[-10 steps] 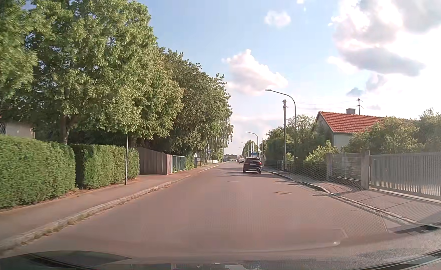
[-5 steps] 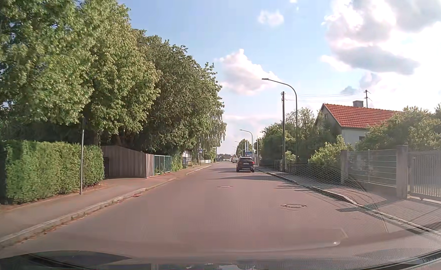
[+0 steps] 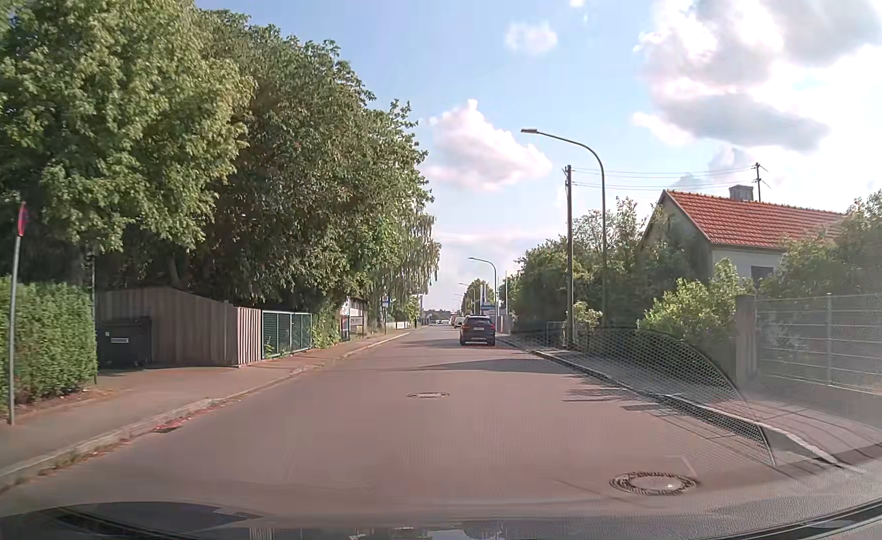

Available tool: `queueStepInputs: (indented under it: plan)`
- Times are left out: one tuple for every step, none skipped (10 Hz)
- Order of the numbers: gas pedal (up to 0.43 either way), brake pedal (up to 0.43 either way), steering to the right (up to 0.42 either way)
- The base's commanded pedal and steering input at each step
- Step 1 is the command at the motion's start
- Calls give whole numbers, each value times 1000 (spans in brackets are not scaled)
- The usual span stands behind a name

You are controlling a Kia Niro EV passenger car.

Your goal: Follow the waypoints while adhering to traffic rules and regulations

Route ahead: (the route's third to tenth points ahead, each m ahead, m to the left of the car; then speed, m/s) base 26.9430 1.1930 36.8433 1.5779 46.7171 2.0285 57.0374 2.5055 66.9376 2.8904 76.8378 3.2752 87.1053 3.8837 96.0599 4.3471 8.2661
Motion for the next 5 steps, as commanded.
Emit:
queueStepInputs:
  plan:
    - [157, 12, 18]
    - [157, 12, 6]
    - [157, 12, 1]
    - [157, 12, 1]
    - [157, 12, 1]
